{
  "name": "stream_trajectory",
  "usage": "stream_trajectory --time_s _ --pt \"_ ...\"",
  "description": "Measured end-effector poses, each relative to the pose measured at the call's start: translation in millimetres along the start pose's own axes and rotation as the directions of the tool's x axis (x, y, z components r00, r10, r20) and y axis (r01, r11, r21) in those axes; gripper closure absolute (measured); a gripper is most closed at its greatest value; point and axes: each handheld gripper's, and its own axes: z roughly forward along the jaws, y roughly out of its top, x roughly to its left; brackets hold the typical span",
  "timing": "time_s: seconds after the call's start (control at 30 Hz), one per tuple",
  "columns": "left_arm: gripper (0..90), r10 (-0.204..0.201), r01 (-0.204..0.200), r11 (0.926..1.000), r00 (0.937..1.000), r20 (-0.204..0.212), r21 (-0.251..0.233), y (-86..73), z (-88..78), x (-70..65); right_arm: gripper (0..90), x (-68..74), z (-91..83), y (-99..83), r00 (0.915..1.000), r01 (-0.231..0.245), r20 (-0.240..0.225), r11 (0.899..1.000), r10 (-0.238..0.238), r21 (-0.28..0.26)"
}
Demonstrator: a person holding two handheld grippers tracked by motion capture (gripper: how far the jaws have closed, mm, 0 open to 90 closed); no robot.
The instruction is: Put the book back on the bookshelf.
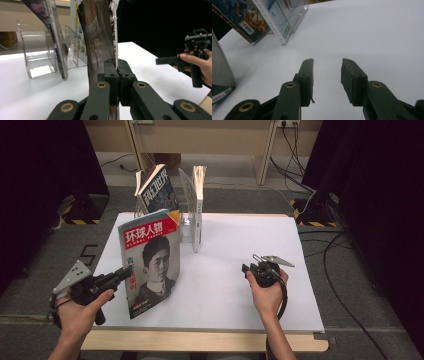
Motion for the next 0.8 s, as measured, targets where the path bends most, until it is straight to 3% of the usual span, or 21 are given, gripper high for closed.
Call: stream_trajectory --time_s 0.1,0.27,0.7,0.8 --pt "87.3 -0.012 0.011 0.9997 0.9997 -0.019 -0.023 1.9 -7.7 4.4 62.6 -4.9 0.5 -5.7 1.0 -0.006 0.006 1.0 0.006 0.006" --pt "87.3 0.003 -0.005 0.9995 0.9976 -0.069 -0.031 4.8 -19.0 11.8 62.6 -11.3 1.2 -12.0 0.9996 -0.021 0.021 1.0 0.02 0.011" --pt "87.3 -0.031 0.024 0.9982 0.9908 -0.131 -0.056 7.5 -42.2 25.4 62.7 -18.5 1.2 -17.8 0.9986 -0.038 0.038 0.999 0.038 0.016" --pt "87.3 -0.057 0.049 0.9972 0.9883 -0.142 -0.055 8.6 -47.7 28.4 62.6 -19.2 1.8 -18.7 0.9987 -0.033 0.04 0.999 0.032 0.016"
